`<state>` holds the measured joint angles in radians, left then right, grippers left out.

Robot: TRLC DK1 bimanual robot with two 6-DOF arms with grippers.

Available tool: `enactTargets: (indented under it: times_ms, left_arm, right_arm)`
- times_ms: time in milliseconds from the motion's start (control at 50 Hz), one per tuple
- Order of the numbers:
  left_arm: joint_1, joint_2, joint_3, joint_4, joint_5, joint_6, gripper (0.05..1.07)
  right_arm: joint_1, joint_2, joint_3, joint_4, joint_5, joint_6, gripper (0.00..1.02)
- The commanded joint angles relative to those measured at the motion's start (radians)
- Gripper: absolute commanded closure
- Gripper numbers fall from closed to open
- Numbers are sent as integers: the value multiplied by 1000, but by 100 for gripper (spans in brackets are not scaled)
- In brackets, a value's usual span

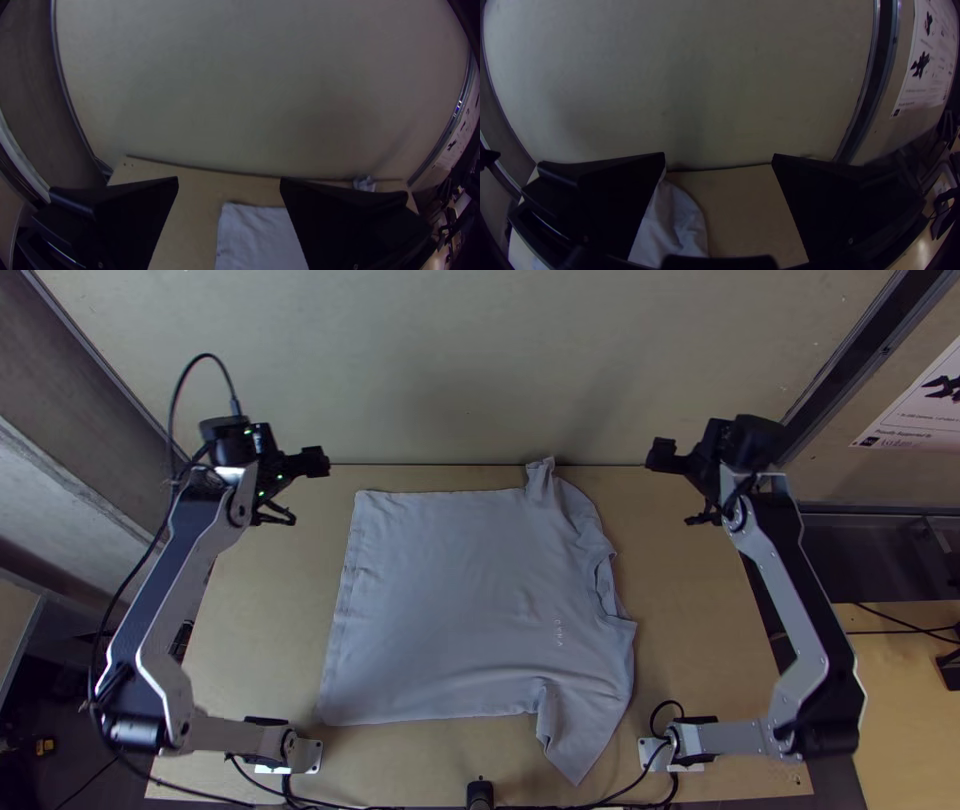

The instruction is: Fold the t-shirt

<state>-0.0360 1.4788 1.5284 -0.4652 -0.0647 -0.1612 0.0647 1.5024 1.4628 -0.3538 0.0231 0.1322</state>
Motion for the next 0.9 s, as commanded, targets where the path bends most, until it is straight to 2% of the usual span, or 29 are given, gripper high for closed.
enactTargets:
  times_ms: [0, 120, 260, 660, 880]
  left_arm:
    - [-13, 104, 70, -47, 0, -23, 10]
    - [-16, 202, 110, -56, 0, -21, 12]
    - [-12, 331, 191, -101, -1, -1, 26]
    - [18, 614, 383, -165, -7, 11, 26]
    - [4, 707, 449, -179, -7, 8, 26]
  right_arm:
    - [4, 81, 65, -28, 8, 52, 4]
    - [7, 157, 117, -76, -8, 61, 4]
    - [11, 243, 179, -103, -20, 80, 4]
    - [23, 407, 301, -129, -25, 126, 4]
    - [35, 463, 327, -131, -25, 127, 4]
